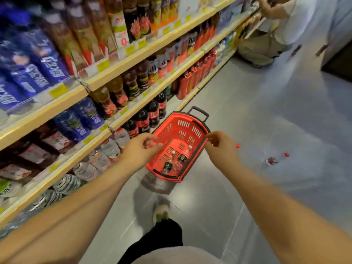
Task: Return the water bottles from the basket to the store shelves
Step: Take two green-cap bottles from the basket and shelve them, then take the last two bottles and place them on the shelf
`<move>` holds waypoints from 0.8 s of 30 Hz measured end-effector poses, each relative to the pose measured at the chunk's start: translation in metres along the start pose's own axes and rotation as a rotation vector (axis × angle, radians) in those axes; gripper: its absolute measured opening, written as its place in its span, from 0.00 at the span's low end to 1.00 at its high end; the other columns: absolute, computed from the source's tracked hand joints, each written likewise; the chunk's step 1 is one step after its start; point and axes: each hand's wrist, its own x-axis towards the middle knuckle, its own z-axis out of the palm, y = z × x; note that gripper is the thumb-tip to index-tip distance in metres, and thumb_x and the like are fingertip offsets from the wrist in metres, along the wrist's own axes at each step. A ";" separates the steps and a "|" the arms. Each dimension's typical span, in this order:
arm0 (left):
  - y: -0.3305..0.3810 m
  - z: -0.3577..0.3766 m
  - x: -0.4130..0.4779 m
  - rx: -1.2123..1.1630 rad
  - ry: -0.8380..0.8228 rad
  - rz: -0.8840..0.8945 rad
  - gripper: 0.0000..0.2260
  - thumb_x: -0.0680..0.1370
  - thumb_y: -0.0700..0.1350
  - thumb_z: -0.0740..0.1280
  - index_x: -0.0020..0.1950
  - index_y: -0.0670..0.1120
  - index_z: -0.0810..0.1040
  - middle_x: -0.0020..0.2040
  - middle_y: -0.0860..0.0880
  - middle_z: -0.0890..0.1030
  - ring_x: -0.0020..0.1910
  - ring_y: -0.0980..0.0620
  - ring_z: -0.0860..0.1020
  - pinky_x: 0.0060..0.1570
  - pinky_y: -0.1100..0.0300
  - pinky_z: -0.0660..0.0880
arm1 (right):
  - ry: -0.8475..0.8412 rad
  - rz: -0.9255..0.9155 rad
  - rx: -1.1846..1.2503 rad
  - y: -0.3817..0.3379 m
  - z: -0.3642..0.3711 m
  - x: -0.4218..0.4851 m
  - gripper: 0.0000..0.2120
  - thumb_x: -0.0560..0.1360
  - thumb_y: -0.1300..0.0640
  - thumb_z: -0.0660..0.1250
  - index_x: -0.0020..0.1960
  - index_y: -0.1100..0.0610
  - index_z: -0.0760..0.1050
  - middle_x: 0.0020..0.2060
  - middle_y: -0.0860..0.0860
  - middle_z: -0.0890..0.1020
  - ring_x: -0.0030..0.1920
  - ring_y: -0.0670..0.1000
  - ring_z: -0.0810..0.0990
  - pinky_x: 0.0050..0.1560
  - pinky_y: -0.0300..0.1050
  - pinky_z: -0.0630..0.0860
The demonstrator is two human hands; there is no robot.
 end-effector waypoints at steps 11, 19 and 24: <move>-0.024 0.043 0.153 0.089 0.043 -0.254 0.07 0.74 0.49 0.72 0.51 0.53 0.79 0.39 0.55 0.80 0.38 0.57 0.76 0.45 0.60 0.74 | -0.262 0.108 -0.019 0.038 0.057 0.184 0.09 0.73 0.59 0.65 0.53 0.55 0.76 0.40 0.48 0.78 0.41 0.51 0.77 0.42 0.43 0.74; -0.127 0.105 0.219 0.207 0.094 -0.442 0.09 0.76 0.47 0.70 0.55 0.49 0.79 0.40 0.57 0.77 0.44 0.54 0.77 0.44 0.65 0.66 | -0.572 0.182 -0.012 0.120 0.190 0.284 0.10 0.73 0.59 0.65 0.52 0.59 0.70 0.35 0.51 0.76 0.35 0.53 0.73 0.39 0.48 0.69; -0.227 0.154 0.255 0.214 0.085 -0.473 0.08 0.76 0.48 0.69 0.54 0.49 0.78 0.38 0.59 0.77 0.40 0.56 0.78 0.40 0.65 0.70 | -0.641 0.293 0.020 0.202 0.312 0.288 0.10 0.71 0.61 0.69 0.51 0.61 0.74 0.38 0.52 0.78 0.38 0.50 0.76 0.39 0.38 0.67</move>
